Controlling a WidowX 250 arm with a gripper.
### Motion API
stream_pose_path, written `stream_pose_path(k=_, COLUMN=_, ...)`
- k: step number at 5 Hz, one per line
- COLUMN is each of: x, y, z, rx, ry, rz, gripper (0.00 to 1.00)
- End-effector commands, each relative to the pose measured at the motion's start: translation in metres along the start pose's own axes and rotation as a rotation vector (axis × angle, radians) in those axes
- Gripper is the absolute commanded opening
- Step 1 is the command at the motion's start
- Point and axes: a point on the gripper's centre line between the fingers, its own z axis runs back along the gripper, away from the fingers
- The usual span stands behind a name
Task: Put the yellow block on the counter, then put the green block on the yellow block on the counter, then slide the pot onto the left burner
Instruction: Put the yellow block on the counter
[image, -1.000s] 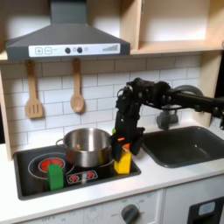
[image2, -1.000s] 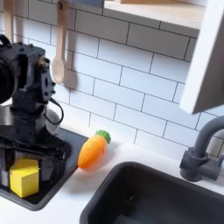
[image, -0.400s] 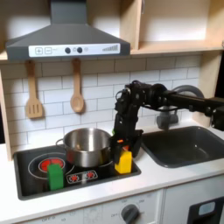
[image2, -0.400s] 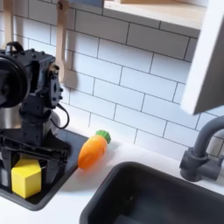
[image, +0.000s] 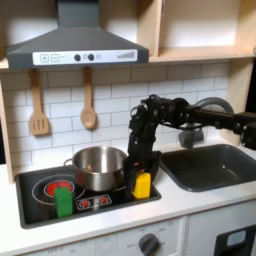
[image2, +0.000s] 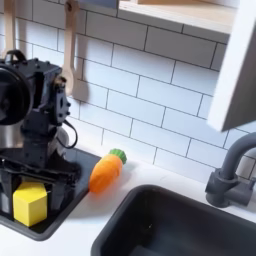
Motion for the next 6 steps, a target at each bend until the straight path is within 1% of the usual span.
stream_pose_path(k=1, x=-0.006, y=0.004, z=0.0, rx=0.01, ry=0.025, rz=-0.005, gripper=0.01)
stream_pose_path(k=2, x=-0.008, y=0.003, z=0.001, rx=0.006, ry=0.02, rz=-0.011, gripper=0.0)
stream_pose_path(k=3, x=-0.01, y=-0.001, z=0.006, rx=-0.01, ry=0.009, rz=-0.036, gripper=0.0)
stream_pose_path(k=4, x=-0.009, y=-0.007, z=0.012, rx=-0.029, ry=-0.008, rz=-0.056, gripper=0.0)
stream_pose_path(k=6, x=-0.016, y=-0.021, z=0.019, rx=-0.058, ry=-0.027, rz=-0.077, gripper=0.0)
